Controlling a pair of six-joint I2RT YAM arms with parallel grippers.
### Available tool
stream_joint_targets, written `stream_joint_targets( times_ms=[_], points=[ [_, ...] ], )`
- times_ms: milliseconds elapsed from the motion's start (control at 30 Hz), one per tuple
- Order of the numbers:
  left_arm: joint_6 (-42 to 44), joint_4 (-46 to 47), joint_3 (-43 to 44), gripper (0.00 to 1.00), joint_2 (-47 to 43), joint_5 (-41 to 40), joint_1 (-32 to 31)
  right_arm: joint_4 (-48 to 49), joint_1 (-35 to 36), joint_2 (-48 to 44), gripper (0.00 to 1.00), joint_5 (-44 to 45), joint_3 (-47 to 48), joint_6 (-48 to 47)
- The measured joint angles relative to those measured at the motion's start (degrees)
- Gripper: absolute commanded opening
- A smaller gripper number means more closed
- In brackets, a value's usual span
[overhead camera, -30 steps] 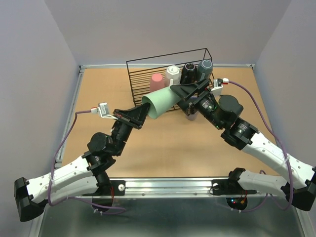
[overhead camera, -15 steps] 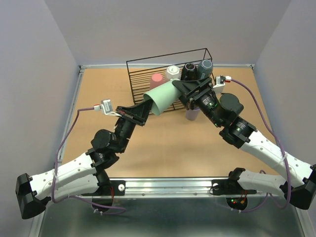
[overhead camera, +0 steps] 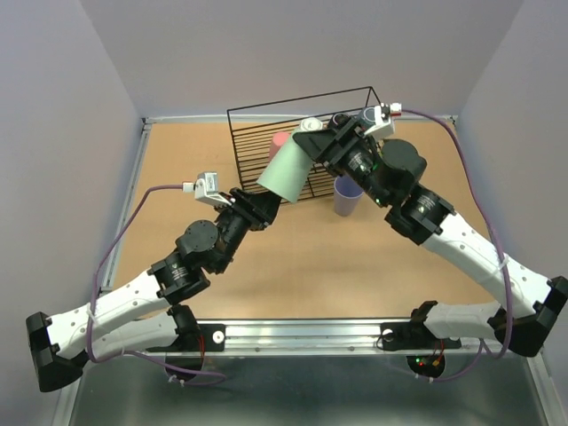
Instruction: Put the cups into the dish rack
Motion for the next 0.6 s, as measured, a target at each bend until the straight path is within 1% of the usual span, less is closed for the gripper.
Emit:
stream_joint_targets(
  times_ms=[67, 167, 333, 433, 467, 533, 600],
  points=[
    [-0.8, -3.4, -0.2, 0.52, -1.6, -0.5, 0.0, -2.7, -0.4, 3.9, 0.0, 0.0, 5.7, -4.3],
    [-2.1, -8.7, -1.0, 0.52, -5.6, -1.5, 0.0, -3.9, -2.4, 7.8, 0.0, -0.1, 11.0, -8.3],
    [-4.6, -16.0, -3.4, 0.52, -13.1, -3.2, 0.0, -5.6, -10.2, 14.5, 0.0, -3.3, 19.8, -13.5],
    [-5.7, -19.3, -5.1, 0.52, -17.4, -3.9, 0.0, -8.2, -13.7, 20.7, 0.0, -4.2, 27.6, -18.5],
    [-6.0, -20.4, -5.7, 0.52, -18.9, -4.2, 0.0, -9.0, -14.3, 23.6, 0.0, -4.1, 32.0, -21.7],
    [-6.4, -21.7, -6.2, 0.52, -20.9, -4.5, 0.0, -9.8, -14.3, 27.8, 0.0, -4.3, 36.7, -25.1],
    [-6.5, -22.6, -6.7, 0.52, -21.8, -4.6, 0.0, -11.5, -14.1, 32.4, 0.0, -4.5, 43.1, -30.6]
  ],
)
